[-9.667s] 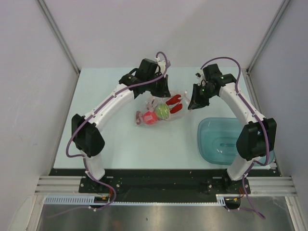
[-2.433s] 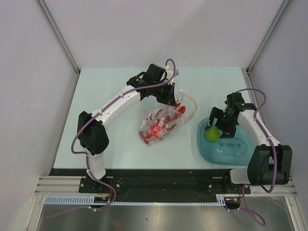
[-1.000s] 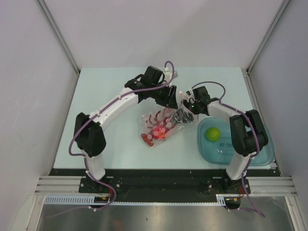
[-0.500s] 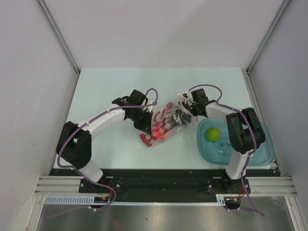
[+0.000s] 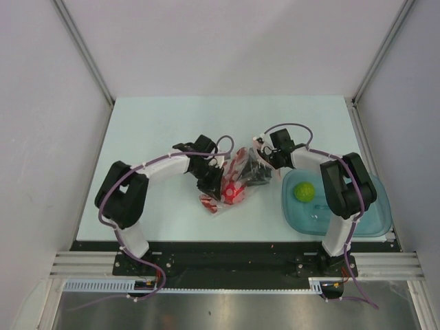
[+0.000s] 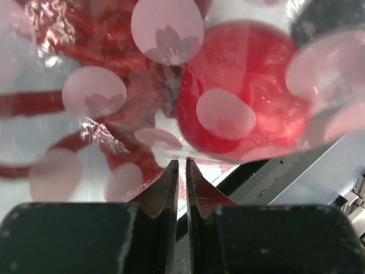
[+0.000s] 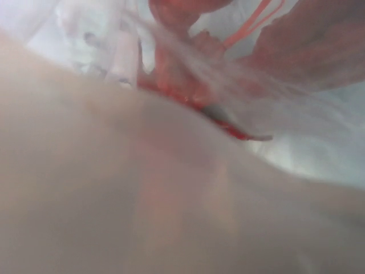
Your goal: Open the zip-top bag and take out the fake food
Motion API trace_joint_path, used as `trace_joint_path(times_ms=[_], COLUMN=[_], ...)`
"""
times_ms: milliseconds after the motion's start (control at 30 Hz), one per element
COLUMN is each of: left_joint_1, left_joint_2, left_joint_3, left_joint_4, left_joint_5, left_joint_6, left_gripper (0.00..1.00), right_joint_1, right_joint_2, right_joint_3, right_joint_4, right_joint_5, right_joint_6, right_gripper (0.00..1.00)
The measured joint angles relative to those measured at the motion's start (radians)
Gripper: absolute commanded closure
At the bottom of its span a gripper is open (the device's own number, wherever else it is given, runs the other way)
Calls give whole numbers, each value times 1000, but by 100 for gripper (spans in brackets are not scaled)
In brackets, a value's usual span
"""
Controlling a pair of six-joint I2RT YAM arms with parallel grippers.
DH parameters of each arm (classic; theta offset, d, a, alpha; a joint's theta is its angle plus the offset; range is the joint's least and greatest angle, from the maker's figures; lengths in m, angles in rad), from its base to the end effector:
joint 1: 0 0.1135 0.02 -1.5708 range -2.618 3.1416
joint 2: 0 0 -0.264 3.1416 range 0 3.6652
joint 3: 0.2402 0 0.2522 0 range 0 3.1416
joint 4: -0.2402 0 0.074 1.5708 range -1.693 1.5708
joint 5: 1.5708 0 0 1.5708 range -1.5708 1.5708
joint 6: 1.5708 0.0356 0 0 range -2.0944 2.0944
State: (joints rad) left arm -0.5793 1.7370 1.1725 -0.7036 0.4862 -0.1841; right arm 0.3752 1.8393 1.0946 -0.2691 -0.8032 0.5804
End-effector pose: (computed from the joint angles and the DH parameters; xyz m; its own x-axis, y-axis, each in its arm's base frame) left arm 0.2705 -0.1969 0.1928 -0.8952 0.3922 -0.2114 0.4442 0.7480 -0.4931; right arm 0.3284 0.1569 0.1623 -0.9941 0.0177 -0.1071 -0.0757 0.5943 0.8007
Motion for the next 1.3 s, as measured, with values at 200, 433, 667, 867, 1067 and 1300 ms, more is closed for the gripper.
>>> trace_joint_path(times_ms=[200,433,667,867,1067,1300], left_joint_1=[-8,-11,-14,-14,-15,-18], left_joint_2=[70,118,124,126,141,149], left_joint_3=[-6,40,47,47,47,48], left_joint_4=[43,53,67,75,84,85], left_joint_5=[15,34,38,37,41,46], left_joint_6=[-10,-35,-44,-53,-61,-63], left_gripper=[87,87,87,87,87,87], right_joint_1=[18,34,41,43,43,43], right_joint_2=[19,35,53,53,53,53], right_joint_3=[0,0,0,0,-5,-6], right_joint_4=[-41,-44,-43,-47,-55,-82], right_joint_5=[-15,-25,-41,-43,-48,-50], right_joint_6=[-40,-57,-67,-88,-122,-152], right_gripper=[23,14,10,0,0,29])
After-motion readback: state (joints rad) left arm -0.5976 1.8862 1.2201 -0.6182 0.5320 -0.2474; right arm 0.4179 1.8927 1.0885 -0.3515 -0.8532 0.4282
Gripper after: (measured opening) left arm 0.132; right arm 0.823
